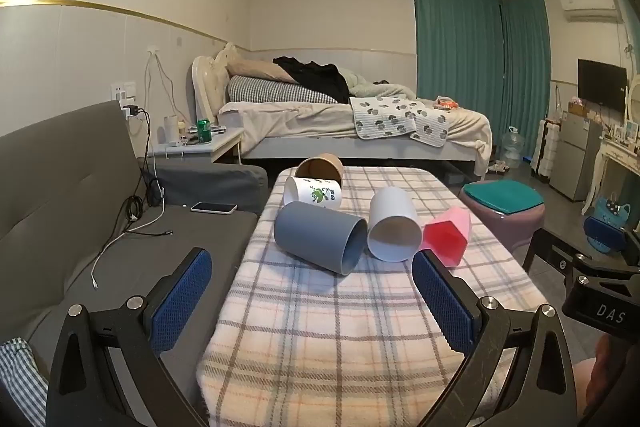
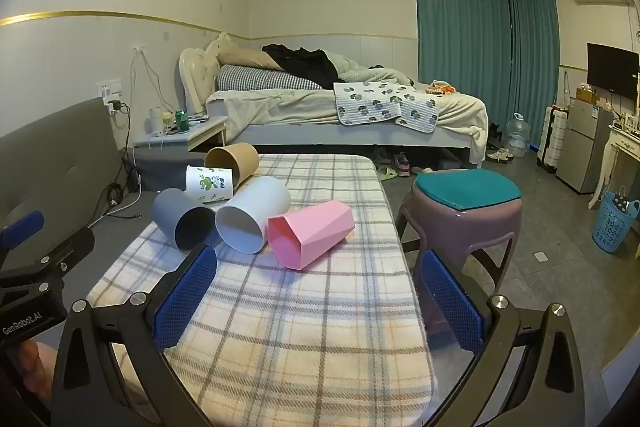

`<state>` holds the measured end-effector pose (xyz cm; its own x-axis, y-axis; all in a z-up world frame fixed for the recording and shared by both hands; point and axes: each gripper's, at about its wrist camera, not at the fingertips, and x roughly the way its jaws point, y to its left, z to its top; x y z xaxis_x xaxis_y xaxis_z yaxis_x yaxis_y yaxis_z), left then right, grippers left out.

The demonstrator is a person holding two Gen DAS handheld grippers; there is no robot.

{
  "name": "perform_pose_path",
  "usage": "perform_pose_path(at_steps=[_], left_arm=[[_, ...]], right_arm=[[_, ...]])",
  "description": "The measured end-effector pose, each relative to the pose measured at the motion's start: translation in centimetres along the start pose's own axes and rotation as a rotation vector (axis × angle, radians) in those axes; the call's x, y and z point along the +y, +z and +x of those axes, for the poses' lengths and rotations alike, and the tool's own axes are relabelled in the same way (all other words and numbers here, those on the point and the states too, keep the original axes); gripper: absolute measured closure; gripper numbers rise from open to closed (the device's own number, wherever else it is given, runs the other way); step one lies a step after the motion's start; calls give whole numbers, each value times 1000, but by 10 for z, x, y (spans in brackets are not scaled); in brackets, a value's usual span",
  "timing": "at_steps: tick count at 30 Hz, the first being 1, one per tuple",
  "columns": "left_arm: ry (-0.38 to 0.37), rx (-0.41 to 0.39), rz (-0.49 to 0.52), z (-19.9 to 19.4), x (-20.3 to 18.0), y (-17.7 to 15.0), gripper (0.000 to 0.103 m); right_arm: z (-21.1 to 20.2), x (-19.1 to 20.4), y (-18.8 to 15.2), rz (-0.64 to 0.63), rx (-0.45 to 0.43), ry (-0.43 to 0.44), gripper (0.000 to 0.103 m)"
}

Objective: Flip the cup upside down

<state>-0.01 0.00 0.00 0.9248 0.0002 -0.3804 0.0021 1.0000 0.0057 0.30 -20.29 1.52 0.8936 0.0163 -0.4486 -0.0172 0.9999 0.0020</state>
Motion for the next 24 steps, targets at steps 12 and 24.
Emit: perform_pose_path(at_steps=[12, 24], left_arm=[[0, 4, 1, 0, 0, 0, 0], [0, 4, 2, 0, 0, 0, 0]], right_arm=[[-1, -1, 0, 1, 0, -2, 0], [0, -1, -3, 1, 1, -2, 0]])
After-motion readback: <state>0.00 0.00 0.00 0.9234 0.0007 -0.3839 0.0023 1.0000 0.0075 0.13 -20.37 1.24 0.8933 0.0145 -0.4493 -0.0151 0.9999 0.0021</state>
